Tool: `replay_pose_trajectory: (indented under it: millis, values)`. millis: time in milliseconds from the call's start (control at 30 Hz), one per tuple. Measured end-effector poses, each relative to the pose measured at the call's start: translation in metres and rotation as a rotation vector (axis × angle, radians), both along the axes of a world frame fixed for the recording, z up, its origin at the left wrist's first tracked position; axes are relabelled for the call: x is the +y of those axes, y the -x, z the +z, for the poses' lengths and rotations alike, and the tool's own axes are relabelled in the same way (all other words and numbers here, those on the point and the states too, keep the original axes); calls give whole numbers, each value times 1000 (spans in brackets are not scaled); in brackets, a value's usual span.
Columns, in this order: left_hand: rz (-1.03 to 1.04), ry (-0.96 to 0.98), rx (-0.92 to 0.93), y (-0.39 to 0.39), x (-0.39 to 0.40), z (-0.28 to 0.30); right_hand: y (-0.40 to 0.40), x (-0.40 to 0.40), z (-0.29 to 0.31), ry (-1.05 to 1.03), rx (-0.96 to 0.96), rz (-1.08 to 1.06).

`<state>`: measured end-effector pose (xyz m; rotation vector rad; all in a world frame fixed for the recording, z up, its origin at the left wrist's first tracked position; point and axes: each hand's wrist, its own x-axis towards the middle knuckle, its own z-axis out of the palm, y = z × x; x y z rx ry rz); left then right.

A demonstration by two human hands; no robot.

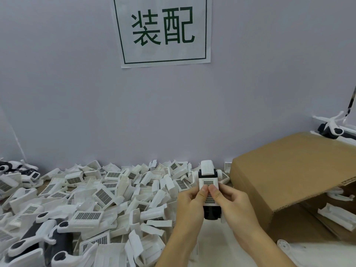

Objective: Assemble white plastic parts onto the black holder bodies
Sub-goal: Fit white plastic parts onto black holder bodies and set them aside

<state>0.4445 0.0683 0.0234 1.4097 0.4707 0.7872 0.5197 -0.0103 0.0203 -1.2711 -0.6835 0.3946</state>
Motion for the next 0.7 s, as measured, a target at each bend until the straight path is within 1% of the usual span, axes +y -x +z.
replay_pose_trajectory:
  millis: [100,267,400,500,567,700]
  values:
    - [6,-18,7,0,-1,1,-1,-1,1,-8,7,9]
    - [-20,22,-30,3,-1,4,-1,1,0,4,-17,-6]
    - [-42,144,-62,3,-1,5,-6,-2,1,11,102,82]
    - [-50,234,-81,2,4,2,-7,-2,-1,10,101,80]
    - [-92,220,-100,2,7,0,-7,-2,-1,2,82,45]
    - [-166,98,-121,-1,9,-7,-9,-2,-2,-27,74,16]
